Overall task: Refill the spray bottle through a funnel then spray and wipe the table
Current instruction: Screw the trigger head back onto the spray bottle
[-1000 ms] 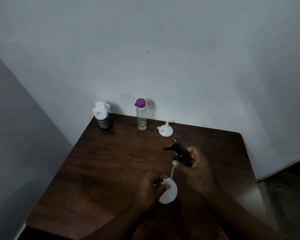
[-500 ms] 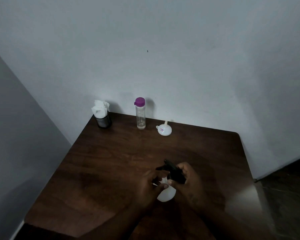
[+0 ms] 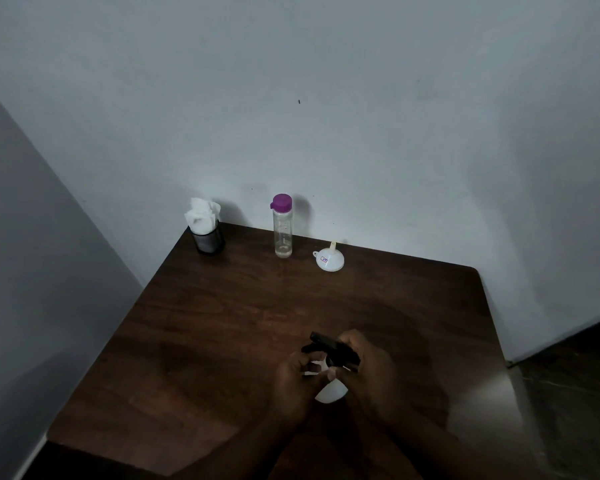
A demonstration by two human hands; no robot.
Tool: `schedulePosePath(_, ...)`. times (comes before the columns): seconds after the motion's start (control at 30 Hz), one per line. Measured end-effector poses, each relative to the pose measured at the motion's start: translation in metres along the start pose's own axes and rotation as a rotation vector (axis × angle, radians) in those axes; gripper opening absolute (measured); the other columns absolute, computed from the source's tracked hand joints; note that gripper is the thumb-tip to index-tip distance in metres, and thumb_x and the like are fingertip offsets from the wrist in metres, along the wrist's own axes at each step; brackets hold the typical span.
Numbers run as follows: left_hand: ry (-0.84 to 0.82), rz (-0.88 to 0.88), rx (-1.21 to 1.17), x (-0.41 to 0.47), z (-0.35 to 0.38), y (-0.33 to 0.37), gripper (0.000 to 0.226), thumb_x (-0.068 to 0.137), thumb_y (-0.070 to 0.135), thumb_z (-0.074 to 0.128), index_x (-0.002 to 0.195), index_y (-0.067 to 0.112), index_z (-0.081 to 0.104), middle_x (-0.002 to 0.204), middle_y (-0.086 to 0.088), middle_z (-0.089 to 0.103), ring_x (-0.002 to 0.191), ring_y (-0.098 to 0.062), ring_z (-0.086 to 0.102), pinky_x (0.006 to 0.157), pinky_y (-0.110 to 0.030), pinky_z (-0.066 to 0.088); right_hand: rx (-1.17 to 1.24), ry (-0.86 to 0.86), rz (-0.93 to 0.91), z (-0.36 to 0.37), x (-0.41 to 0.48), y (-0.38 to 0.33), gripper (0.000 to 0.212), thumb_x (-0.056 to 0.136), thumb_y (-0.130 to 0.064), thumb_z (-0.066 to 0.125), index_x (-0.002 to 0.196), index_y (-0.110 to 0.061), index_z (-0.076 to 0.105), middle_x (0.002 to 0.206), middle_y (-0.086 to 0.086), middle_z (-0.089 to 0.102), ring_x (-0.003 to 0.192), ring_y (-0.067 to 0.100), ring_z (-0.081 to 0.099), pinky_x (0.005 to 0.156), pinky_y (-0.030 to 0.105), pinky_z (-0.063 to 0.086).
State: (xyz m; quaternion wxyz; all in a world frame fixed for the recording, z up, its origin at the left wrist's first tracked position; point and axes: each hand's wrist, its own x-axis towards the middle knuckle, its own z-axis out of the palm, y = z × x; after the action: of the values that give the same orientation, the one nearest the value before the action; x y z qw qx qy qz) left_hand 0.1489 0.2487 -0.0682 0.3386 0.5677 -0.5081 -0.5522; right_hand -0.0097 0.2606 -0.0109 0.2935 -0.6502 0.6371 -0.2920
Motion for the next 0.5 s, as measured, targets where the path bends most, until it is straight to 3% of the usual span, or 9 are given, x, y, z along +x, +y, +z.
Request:
schedulePosePath(0.13, -0.049, -0.041, -0.004, 0.003, 0.002, -0.015, 0.041, 0.079, 0.041, 0.083, 0.118, 0.031, 0.074, 0.117, 0.007, 0.073, 0.11, -0.009, 0.068, 0.093, -0.035, 0.06, -0.071, -0.021, -0.037, 0.003, 0.002, 0.007, 0.031, 0.079, -0.025, 0.074, 0.106, -0.031, 0.06, 0.092, -0.024, 0.059, 0.089, -0.008, 0.057, 0.074, 0.01, 0.045)
schedulePosePath(0.23, -0.052, -0.047, 0.023, 0.006, 0.004, -0.023, 0.06, 0.068, 0.065, 0.08, 0.121, 0.037, 0.071, 0.121, 0.01, 0.071, 0.113, -0.01, 0.067, 0.093, -0.039, 0.06, -0.117, 0.018, -0.034, 0.012, 0.003, 0.015, 0.039, 0.078, -0.022, 0.078, 0.115, -0.023, 0.065, 0.101, -0.023, 0.057, 0.09, -0.013, 0.051, 0.077, 0.004, 0.038)
schedulePosePath(0.3, -0.036, -0.028, 0.026, 0.008, 0.005, -0.029, 0.072, 0.062, 0.076, 0.077, 0.122, 0.038, 0.07, 0.122, 0.012, 0.071, 0.113, -0.009, 0.067, 0.094, -0.042, 0.059, -0.11, 0.052, -0.038, 0.016, 0.004, 0.016, 0.036, 0.076, -0.019, 0.081, 0.11, -0.016, 0.07, 0.103, -0.016, 0.059, 0.094, -0.008, 0.05, 0.082, 0.007, 0.039)
schedulePosePath(0.37, -0.02, -0.026, 0.008, 0.008, 0.006, -0.032, 0.071, 0.062, 0.074, 0.078, 0.122, 0.036, 0.071, 0.121, 0.013, 0.072, 0.111, -0.009, 0.068, 0.094, -0.043, 0.059, -0.16, 0.051, -0.053, 0.017, 0.006, 0.014, 0.027, 0.075, -0.026, 0.082, 0.099, -0.02, 0.071, 0.096, -0.019, 0.055, 0.089, -0.005, 0.049, 0.078, 0.017, 0.044)
schedulePosePath(0.5, 0.013, -0.043, -0.028, 0.007, 0.007, -0.031, 0.063, 0.063, 0.059, 0.077, 0.118, 0.027, 0.073, 0.111, 0.006, 0.076, 0.104, -0.01, 0.072, 0.093, -0.046, 0.059, -0.244, 0.019, -0.032, 0.017, 0.009, 0.014, 0.027, 0.069, -0.048, 0.079, 0.08, -0.029, 0.062, 0.081, -0.021, 0.044, 0.07, -0.005, 0.045, 0.057, 0.011, 0.032)
